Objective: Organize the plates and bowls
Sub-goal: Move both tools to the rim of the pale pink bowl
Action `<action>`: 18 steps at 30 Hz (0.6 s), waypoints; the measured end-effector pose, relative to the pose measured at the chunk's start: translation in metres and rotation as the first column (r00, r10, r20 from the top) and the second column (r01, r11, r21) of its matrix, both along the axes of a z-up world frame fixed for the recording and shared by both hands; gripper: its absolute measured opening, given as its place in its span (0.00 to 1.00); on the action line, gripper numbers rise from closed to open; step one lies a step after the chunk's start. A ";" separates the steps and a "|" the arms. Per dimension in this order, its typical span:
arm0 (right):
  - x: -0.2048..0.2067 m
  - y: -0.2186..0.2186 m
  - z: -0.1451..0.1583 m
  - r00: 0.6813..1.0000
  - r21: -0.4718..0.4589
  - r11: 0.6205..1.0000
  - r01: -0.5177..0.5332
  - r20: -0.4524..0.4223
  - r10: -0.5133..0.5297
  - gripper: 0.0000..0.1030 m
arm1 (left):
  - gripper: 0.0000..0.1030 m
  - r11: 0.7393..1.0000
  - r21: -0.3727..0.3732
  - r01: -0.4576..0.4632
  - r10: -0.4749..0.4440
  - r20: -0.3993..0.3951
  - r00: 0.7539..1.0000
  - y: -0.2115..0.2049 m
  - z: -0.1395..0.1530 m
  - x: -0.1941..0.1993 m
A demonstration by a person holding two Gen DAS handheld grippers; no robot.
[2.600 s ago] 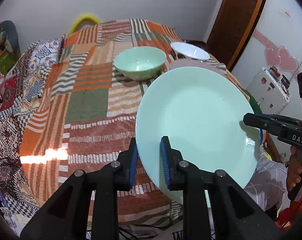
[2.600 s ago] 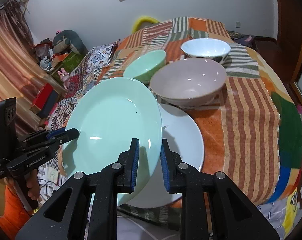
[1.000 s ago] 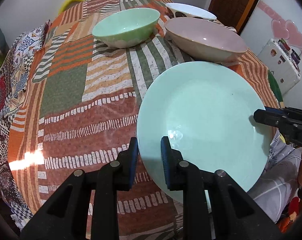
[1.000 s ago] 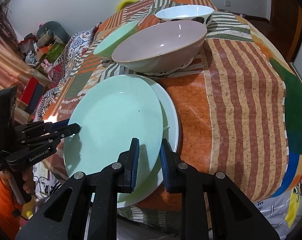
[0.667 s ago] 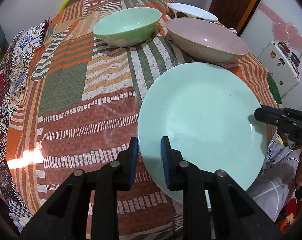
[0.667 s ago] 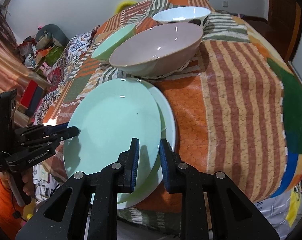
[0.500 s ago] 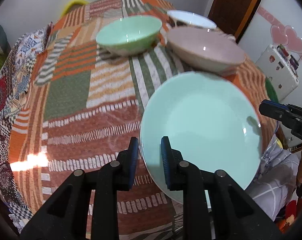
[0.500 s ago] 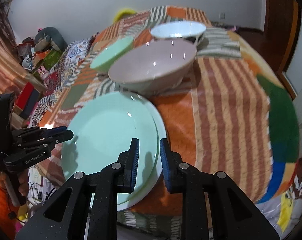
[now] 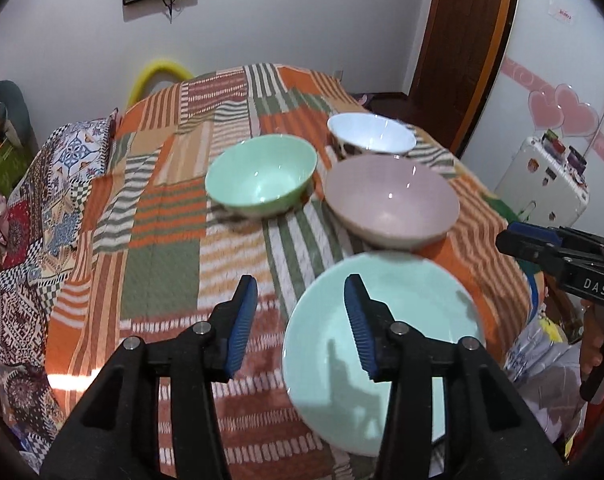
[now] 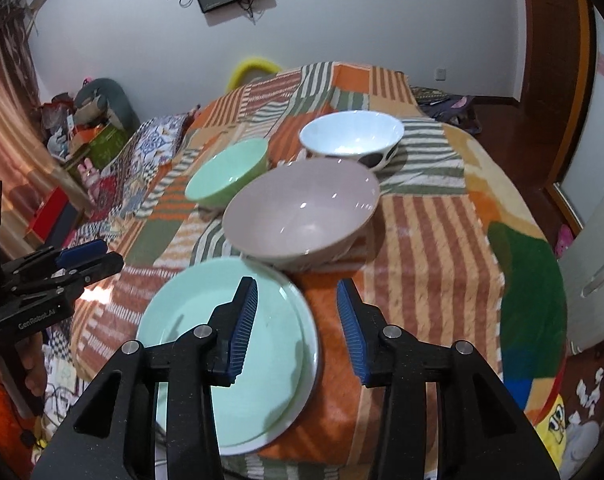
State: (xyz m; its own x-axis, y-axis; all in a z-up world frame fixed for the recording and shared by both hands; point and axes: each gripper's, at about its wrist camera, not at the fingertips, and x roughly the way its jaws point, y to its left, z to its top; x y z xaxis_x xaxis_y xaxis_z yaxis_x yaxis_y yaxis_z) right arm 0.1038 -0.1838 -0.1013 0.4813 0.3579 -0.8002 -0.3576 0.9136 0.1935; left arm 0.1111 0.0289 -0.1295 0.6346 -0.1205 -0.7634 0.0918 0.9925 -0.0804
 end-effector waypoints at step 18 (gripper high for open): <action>0.059 -0.018 -0.012 0.996 0.008 0.996 0.088 -0.019 -0.087 0.52 | 0.44 0.998 -0.050 0.042 -0.045 -0.053 0.998 -0.030 -0.028 0.092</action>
